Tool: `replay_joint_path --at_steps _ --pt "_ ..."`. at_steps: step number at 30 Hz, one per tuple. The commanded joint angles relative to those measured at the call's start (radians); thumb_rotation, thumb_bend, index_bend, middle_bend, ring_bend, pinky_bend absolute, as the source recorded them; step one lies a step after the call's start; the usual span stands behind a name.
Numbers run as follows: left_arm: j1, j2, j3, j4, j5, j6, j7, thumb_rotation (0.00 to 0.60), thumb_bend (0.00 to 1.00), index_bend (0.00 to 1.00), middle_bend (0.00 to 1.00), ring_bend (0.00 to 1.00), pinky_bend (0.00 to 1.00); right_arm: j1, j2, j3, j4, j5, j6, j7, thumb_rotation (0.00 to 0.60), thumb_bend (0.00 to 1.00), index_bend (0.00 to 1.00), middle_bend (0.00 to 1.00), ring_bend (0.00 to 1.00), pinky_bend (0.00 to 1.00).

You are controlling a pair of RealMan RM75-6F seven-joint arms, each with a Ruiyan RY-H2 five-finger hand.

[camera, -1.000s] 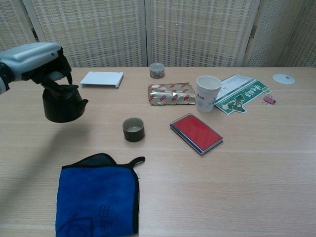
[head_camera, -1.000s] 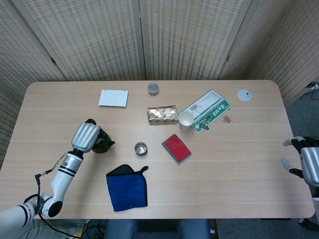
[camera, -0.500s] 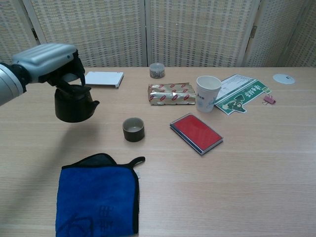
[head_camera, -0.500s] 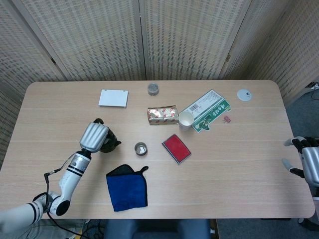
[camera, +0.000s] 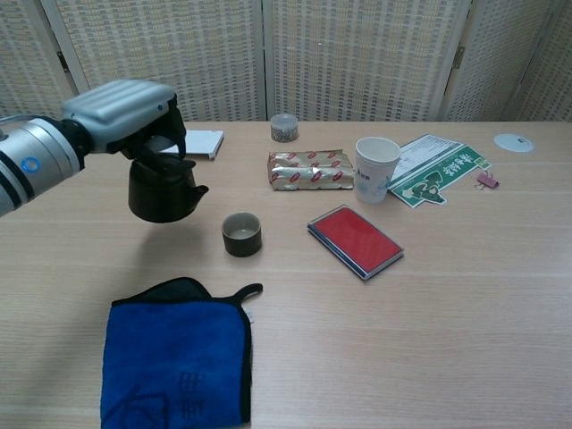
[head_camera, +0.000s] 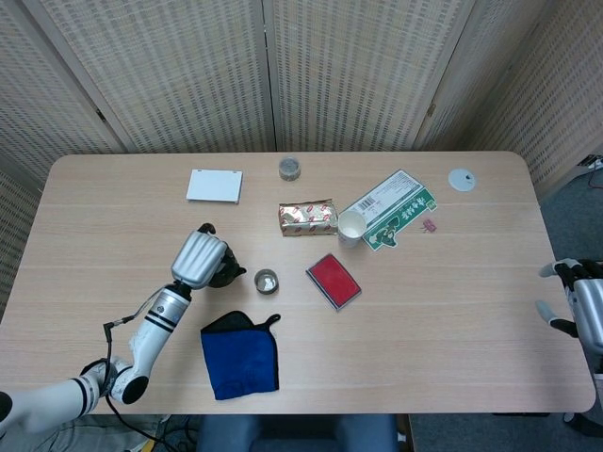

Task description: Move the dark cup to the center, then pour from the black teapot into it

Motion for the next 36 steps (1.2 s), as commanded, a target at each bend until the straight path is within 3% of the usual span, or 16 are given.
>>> replay_joint_path --at_steps 1,13,25,36 --pt "-0.006 -0.009 0.002 0.007 0.004 -0.001 0.005 0.532 0.36 1.00 1.00 0.97 0.32 -0.001 0.001 0.000 -0.001 0.000 0.001 0.000 0.600 0.19 0.44 0.40 0.32 0.37" --pt "-0.035 -0.060 0.005 0.060 0.018 -0.001 0.046 0.529 0.36 1.00 1.00 0.97 0.32 -0.004 0.005 0.000 -0.004 0.000 0.003 -0.001 0.600 0.19 0.44 0.40 0.32 0.37" --pt "-0.047 -0.088 0.016 0.092 0.041 0.011 0.058 0.586 0.36 1.00 1.00 0.97 0.32 -0.006 0.004 0.001 0.000 0.005 0.002 0.002 0.600 0.19 0.44 0.40 0.32 0.37" --pt "-0.054 -0.114 0.031 0.119 0.074 0.036 0.097 0.593 0.36 1.00 1.00 0.97 0.32 -0.005 0.003 0.003 0.005 0.009 -0.001 0.005 0.600 0.19 0.44 0.40 0.32 0.37"
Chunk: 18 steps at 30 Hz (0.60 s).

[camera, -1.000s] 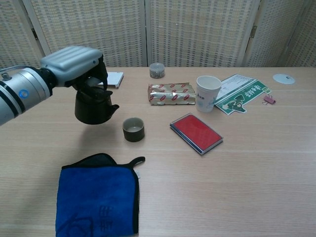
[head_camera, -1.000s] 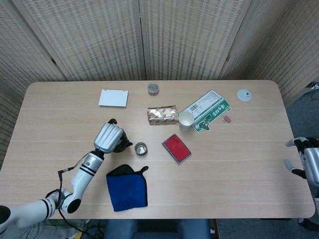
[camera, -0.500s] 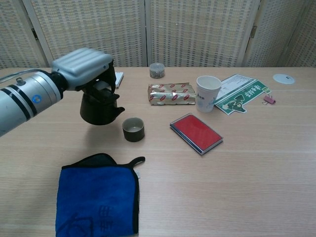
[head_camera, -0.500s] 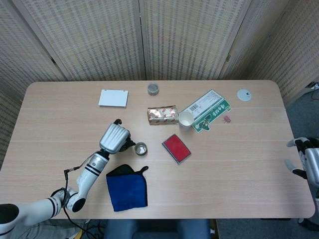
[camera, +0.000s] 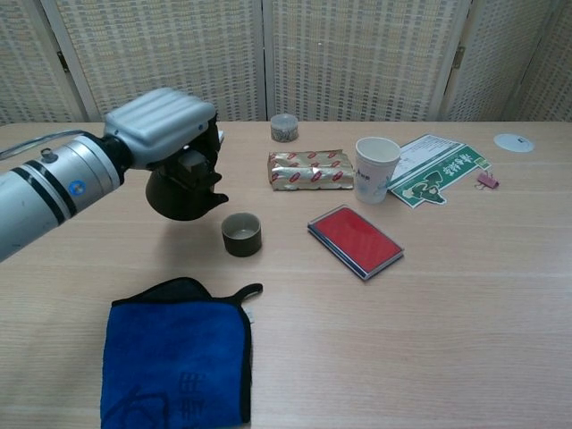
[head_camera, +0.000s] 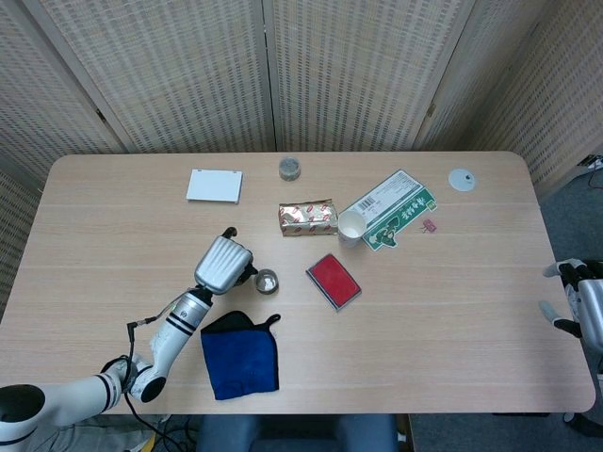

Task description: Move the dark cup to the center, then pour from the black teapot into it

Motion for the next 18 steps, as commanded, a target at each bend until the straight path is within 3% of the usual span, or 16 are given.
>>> replay_joint_path --at_steps 1,18 --pt "-0.002 -0.007 0.005 0.006 0.010 0.008 0.012 0.592 0.36 1.00 1.00 0.97 0.32 0.000 0.000 0.000 0.001 0.001 -0.001 0.000 0.600 0.19 0.44 0.40 0.32 0.37" --pt "-0.003 -0.040 0.024 0.056 0.054 0.045 0.068 0.595 0.36 1.00 1.00 0.97 0.32 -0.002 0.000 0.000 0.002 0.001 0.001 0.003 0.600 0.19 0.44 0.40 0.32 0.37"
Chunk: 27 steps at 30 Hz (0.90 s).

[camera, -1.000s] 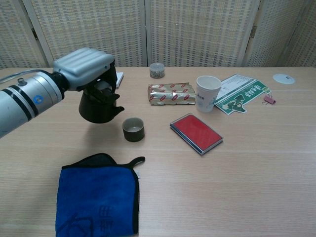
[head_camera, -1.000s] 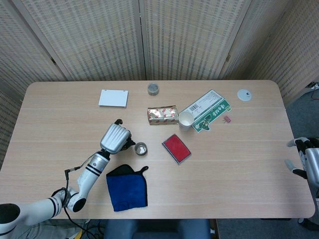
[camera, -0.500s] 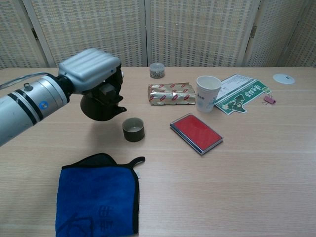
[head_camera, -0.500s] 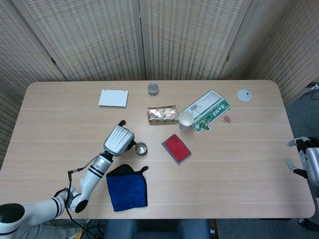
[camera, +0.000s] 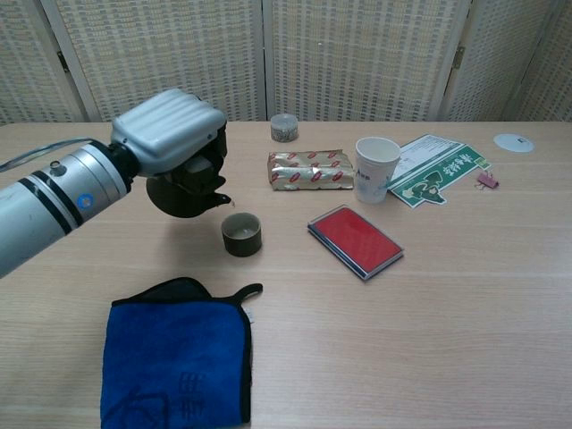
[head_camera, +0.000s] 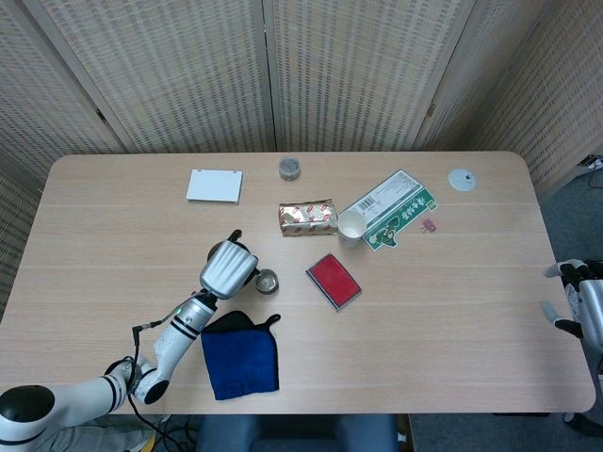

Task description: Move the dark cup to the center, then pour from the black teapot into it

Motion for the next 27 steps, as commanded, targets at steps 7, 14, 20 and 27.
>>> replay_joint_path --at_steps 7,14,20,27 --pt "0.001 -0.001 0.008 0.011 0.019 0.010 0.004 0.597 0.36 1.00 1.00 0.97 0.32 0.000 -0.001 0.000 0.001 0.001 0.000 0.001 0.600 0.19 0.44 0.40 0.32 0.37" --pt "0.000 -0.003 0.016 0.017 0.038 0.019 0.014 0.600 0.36 1.00 1.00 0.97 0.32 -0.003 -0.001 0.001 0.000 0.002 0.005 -0.003 0.600 0.19 0.44 0.40 0.32 0.37" --pt "0.000 -0.003 0.017 0.016 0.043 0.019 0.017 0.599 0.36 1.00 1.00 0.97 0.32 -0.006 0.000 0.000 0.000 0.000 0.009 -0.002 0.600 0.19 0.44 0.40 0.32 0.37" --pt "-0.001 0.000 0.016 0.018 0.048 0.019 0.025 0.599 0.36 1.00 1.00 0.97 0.32 -0.008 0.001 0.000 0.001 0.000 0.011 0.001 0.600 0.19 0.44 0.40 0.32 0.37"
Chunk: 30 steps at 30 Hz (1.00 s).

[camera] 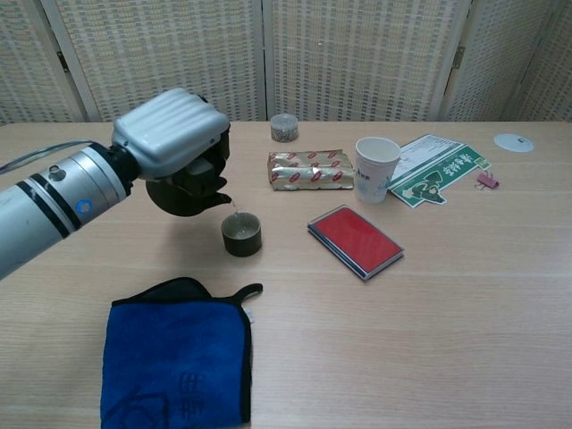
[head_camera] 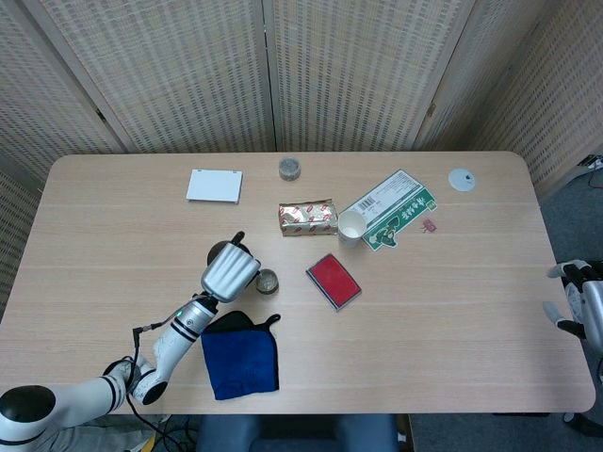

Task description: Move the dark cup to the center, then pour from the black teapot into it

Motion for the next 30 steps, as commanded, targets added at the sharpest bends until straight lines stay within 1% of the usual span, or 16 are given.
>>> replay_joint_path --at_steps 1,30 --pt "0.000 0.000 0.002 0.004 0.003 0.000 0.002 0.599 0.36 1.00 1.00 0.97 0.32 0.000 0.000 0.000 0.001 0.000 0.000 0.000 0.600 0.19 0.44 0.40 0.32 0.37" --pt "-0.001 -0.006 0.012 0.044 0.032 0.013 0.002 0.600 0.36 1.00 1.00 0.97 0.33 0.001 0.001 0.004 -0.001 -0.002 0.003 -0.006 0.600 0.19 0.44 0.40 0.32 0.37"
